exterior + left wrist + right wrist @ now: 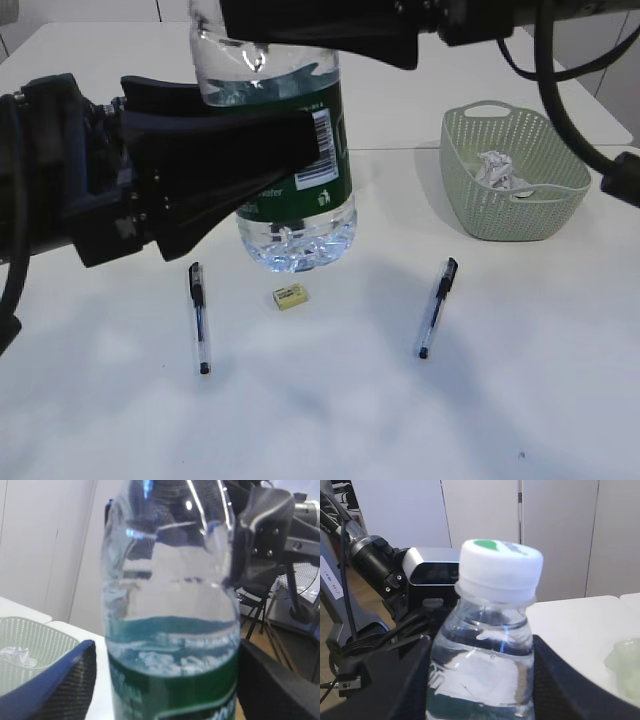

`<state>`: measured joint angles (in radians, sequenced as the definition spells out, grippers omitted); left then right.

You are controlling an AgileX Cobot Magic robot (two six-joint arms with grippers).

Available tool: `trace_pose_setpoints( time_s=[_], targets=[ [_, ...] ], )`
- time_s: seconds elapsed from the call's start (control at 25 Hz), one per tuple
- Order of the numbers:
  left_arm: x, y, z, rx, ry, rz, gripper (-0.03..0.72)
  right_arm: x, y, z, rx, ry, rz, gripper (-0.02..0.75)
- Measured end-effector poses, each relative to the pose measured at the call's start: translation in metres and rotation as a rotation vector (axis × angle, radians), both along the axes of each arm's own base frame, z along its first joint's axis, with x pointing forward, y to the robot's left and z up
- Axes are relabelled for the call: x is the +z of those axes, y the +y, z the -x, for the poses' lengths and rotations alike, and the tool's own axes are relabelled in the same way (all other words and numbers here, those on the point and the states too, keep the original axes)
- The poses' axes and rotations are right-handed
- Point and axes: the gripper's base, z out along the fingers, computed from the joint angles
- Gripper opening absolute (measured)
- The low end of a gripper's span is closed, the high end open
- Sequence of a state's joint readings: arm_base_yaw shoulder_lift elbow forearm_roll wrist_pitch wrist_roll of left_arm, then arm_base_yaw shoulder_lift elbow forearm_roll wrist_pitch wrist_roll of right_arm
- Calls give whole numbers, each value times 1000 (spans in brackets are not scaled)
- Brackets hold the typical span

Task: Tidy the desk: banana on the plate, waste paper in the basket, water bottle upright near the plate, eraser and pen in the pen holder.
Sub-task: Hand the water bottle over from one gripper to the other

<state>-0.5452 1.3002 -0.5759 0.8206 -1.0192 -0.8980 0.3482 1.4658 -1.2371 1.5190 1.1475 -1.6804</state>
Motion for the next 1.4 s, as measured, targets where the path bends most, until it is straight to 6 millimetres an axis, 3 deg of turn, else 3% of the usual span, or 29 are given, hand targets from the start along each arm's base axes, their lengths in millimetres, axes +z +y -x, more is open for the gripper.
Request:
trace_pose_setpoints(
  time_s=[0.48, 0.84, 1.12, 1.4],
  targets=[
    [2, -1, 2, -20, -8, 29, 590, 0, 16, 10, 49, -19, 1, 398],
    [2, -1, 2, -20, -8, 29, 410, 0, 16, 9, 32, -24, 3, 398],
    [-1, 2, -2, 12, -11, -10, 390, -1, 16, 6, 8, -29, 13, 446],
    [-5, 17, -17, 103, -16, -68, 385, -6, 17, -4, -97, 21, 31, 479]
  ],
)
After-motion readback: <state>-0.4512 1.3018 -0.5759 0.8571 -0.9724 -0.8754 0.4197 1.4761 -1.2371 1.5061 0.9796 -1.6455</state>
